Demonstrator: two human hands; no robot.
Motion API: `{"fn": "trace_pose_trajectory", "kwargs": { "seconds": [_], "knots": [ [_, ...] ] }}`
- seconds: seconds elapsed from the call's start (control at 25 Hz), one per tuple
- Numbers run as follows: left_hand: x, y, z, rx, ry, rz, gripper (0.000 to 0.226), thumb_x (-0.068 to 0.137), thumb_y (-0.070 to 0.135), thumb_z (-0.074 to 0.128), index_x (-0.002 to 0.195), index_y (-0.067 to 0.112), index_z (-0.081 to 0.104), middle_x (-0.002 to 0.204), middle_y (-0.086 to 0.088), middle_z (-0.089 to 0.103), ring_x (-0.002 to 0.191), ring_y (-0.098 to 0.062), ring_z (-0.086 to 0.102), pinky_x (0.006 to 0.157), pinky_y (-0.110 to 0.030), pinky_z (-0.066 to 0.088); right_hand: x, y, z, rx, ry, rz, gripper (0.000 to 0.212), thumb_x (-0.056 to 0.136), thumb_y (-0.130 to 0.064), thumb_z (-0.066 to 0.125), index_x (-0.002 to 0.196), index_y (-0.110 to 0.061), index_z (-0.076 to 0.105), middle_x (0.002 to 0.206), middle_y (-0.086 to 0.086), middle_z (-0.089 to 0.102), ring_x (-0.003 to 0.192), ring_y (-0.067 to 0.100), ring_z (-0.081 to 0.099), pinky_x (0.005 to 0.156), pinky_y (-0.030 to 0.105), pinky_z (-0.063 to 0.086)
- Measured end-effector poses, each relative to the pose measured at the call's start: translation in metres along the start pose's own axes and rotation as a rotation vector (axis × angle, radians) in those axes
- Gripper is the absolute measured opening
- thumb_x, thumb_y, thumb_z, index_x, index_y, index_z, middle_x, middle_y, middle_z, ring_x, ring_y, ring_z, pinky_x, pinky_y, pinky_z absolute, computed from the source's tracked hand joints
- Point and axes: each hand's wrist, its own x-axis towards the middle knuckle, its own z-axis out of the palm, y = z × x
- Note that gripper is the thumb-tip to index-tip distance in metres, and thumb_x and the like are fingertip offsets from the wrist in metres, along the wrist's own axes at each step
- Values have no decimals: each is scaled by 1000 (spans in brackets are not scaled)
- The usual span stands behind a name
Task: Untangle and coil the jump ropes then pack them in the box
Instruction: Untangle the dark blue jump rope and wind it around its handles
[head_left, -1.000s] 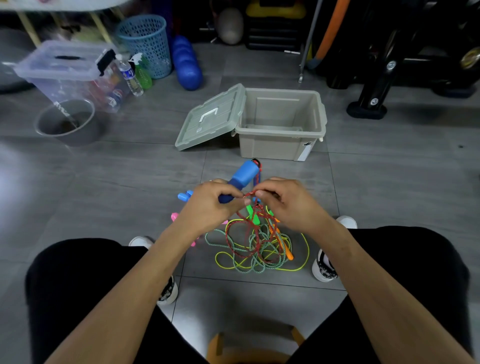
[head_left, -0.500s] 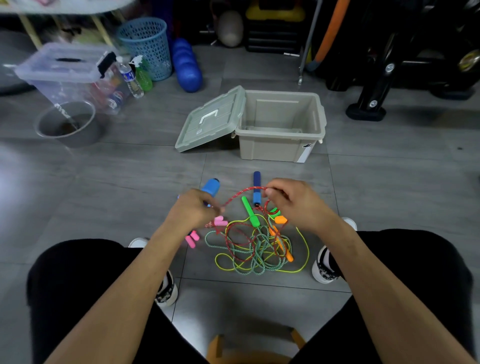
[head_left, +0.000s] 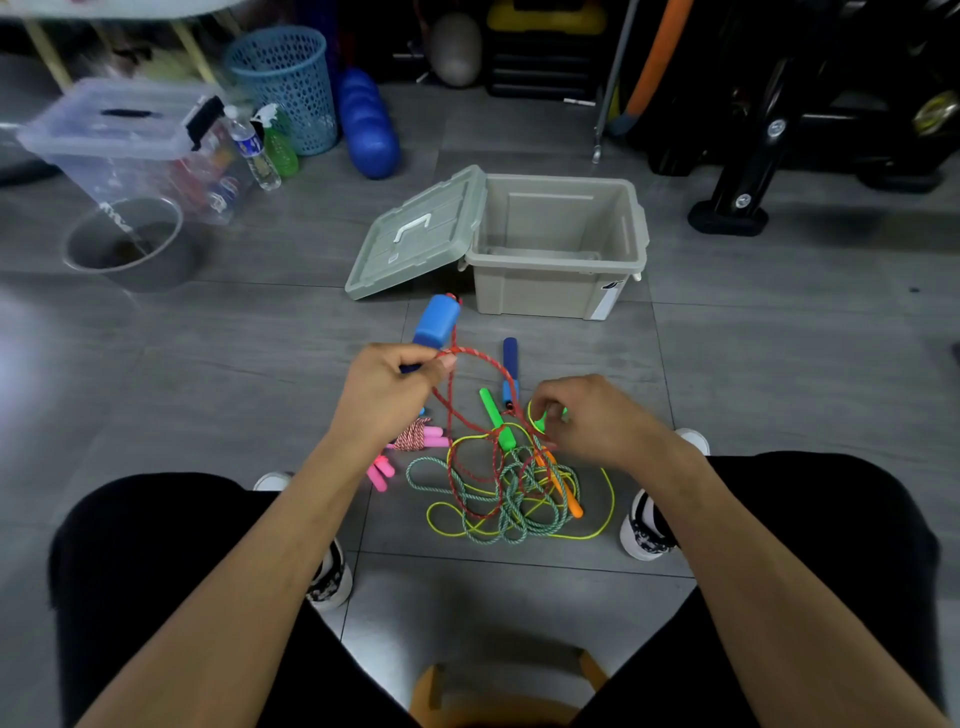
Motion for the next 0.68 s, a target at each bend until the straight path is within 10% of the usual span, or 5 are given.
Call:
{"fn": "trace_pose_trajectory", "kwargs": {
  "seconds": [0.24,0.68],
  "knots": [
    [-3,-3,-4,192,-229,78,19,86,26,69,68,31,70,78,-15,66,62,-14,51,63,-27,39,5,-16,5,354,70,-77,39,92,-18,57,131,-21,52,120,-8,50,107,3,48,90,16,39],
    [13,-29,-19,345,77,21,17,90,29,64,83,16,74,70,-6,59,54,-11,45,52,-17,34,8,-29,-8,579,9,96,16,95,-23,53,84,-18,64,76,6,65,67,16,58,65,32,49]
  ]
}}
